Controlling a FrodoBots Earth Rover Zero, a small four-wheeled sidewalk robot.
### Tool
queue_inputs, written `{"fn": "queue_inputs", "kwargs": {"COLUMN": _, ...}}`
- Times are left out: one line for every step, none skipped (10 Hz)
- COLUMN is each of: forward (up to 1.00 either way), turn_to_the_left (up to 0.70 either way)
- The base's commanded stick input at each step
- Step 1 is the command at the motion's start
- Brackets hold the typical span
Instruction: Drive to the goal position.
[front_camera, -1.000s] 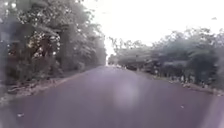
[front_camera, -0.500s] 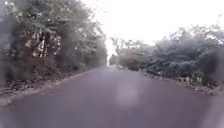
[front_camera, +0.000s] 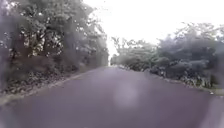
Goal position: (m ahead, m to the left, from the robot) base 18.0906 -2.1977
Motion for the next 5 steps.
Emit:
{"fn": "queue_inputs", "kwargs": {"forward": 1.00, "turn_to_the_left": 0.00}}
{"fn": "queue_inputs", "kwargs": {"forward": 1.00, "turn_to_the_left": 0.00}}
{"fn": "queue_inputs", "kwargs": {"forward": 1.00, "turn_to_the_left": 0.00}}
{"fn": "queue_inputs", "kwargs": {"forward": 1.00, "turn_to_the_left": 0.00}}
{"fn": "queue_inputs", "kwargs": {"forward": 1.00, "turn_to_the_left": 0.00}}
